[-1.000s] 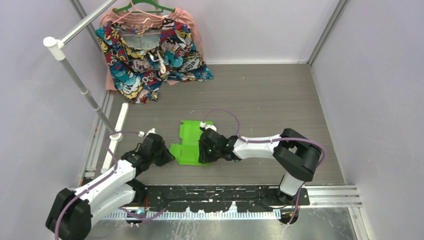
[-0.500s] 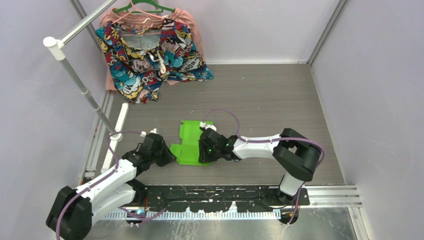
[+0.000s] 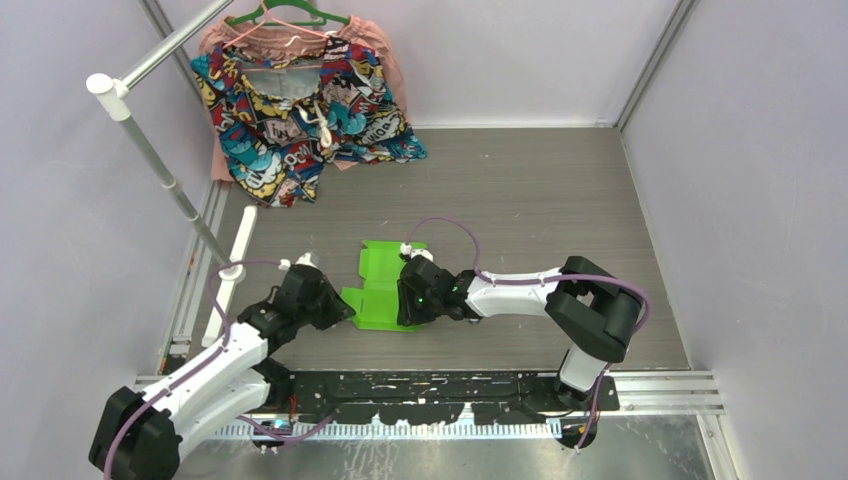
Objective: Fold the paper box
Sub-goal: Fold the paper box at the center of the board.
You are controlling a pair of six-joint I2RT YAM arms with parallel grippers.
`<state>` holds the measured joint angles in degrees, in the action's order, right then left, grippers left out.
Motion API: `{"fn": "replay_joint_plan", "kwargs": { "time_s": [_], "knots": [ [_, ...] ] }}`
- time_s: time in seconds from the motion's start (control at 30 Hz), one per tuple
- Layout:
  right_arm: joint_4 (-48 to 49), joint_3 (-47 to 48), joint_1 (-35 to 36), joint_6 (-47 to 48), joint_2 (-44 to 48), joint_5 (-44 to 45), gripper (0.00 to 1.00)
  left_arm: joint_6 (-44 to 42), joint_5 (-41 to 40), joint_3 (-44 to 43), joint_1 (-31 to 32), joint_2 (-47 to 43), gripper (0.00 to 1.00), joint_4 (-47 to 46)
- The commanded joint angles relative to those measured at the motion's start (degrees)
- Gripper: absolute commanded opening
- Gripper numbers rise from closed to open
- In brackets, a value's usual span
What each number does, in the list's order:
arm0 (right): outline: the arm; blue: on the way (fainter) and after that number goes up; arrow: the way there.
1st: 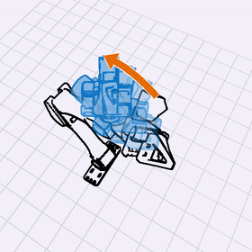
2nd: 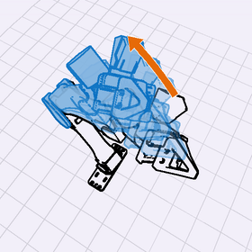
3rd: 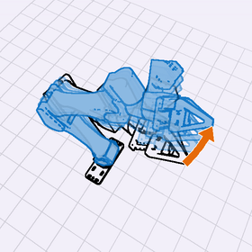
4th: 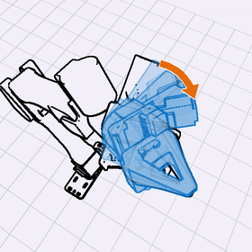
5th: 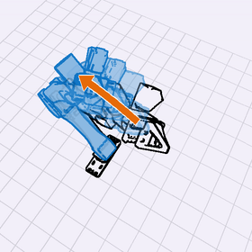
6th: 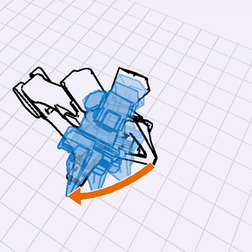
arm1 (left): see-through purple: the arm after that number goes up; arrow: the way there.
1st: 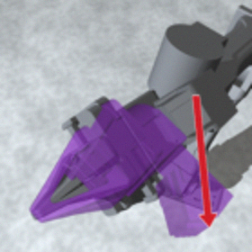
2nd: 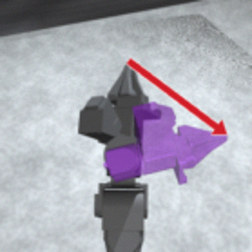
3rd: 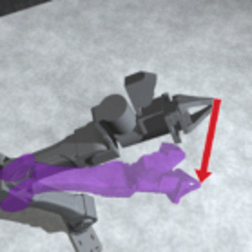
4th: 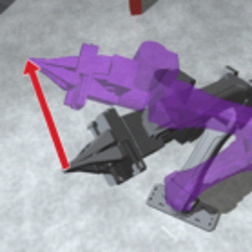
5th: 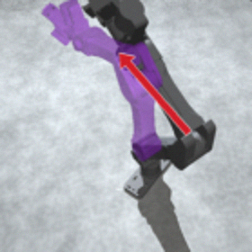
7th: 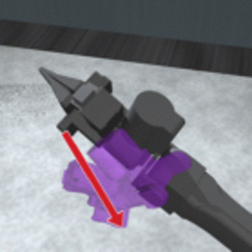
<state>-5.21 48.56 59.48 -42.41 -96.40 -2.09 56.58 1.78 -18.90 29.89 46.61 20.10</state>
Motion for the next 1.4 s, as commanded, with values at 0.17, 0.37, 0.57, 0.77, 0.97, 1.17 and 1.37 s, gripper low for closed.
{"fn": "replay_joint_plan", "kwargs": {
  "time_s": [0.17,0.37,0.57,0.77,0.97,1.17,1.37],
  "knots": [
    [-5.82,-2.66,0.35,0.84,-5.6,0.51,0.31,1.14,0.83,-1.08,3.41,2.14,0.0,-3.09],
    [-5.38,-3.17,0.39,0.64,-5.64,0.33,0.31,1.04,-1.34,-1.67,4.37,-0.23,0.0,-1.3],
    [-5.15,-3.04,0.38,0.62,-5.95,0.19,0.31,1.39,-0.44,-1.31,4.51,2.15,0.0,-3.04],
    [-5.13,-2.9,0.42,0.66,-6.23,0.05,0.31,2.04,-1.32,-0.73,6.28,4.38,0.0,-5.17],
    [-5.27,-2.54,0.44,0.75,-6.57,-0.2,0.31,2.55,-1.34,-0.62,8.08,7.28,0.0,-7.68],
    [-5.59,-2.2,0.45,0.91,-6.91,-0.25,0.31,2.81,-3.92,-0.49,9.92,11.14,0.0,-9.95],
    [-6.4,-1.72,0.4,1.25,-6.81,-0.22,0.31,3.58,-5.36,0.27,12.3,14.12,0.0,-11.9]
  ]
}}
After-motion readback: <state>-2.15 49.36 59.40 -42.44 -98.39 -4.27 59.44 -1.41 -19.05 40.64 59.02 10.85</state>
